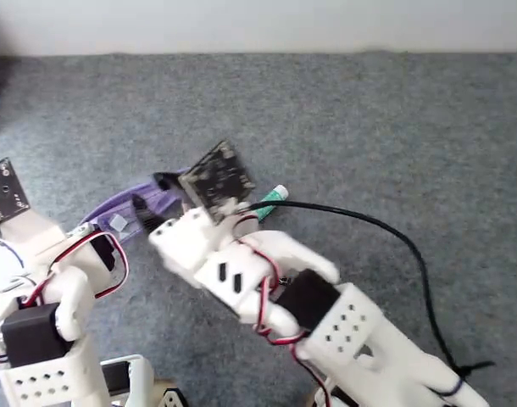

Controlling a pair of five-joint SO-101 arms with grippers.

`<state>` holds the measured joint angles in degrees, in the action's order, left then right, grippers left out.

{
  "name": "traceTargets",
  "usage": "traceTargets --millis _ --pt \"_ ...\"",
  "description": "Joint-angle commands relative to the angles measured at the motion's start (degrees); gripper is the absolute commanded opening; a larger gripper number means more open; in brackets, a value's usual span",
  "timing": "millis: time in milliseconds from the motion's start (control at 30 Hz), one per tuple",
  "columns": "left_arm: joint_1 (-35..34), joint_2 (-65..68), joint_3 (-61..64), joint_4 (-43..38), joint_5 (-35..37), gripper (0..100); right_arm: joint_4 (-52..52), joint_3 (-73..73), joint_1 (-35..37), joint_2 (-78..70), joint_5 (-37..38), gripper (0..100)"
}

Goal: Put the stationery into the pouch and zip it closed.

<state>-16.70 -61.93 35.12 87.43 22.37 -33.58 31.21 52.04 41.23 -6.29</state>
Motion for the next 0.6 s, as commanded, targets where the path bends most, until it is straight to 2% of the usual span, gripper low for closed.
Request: traceTargets --millis 0,133,267,367,567 --pt "0.18 0.35 -2.68 0.09 0.7 1 -7.25 -0.62 -6.9 5.23 0.18 12.3" --pt "0.09 0.35 -2.59 0.09 0.7 1 -18.51 -0.44 -17.36 6.81 -1.41 12.3" --pt "-0.18 0.35 -2.51 0.09 0.7 1 -24.84 0.18 -25.8 6.02 -2.73 12.4" --pt "-0.18 0.35 -2.51 0.09 0.7 1 -26.51 0.7 -28.62 2.24 0.44 12.5" --pt "0.0 0.35 -2.51 0.0 0.7 1 -27.47 -1.05 -29.14 -11.38 8.0 12.7"
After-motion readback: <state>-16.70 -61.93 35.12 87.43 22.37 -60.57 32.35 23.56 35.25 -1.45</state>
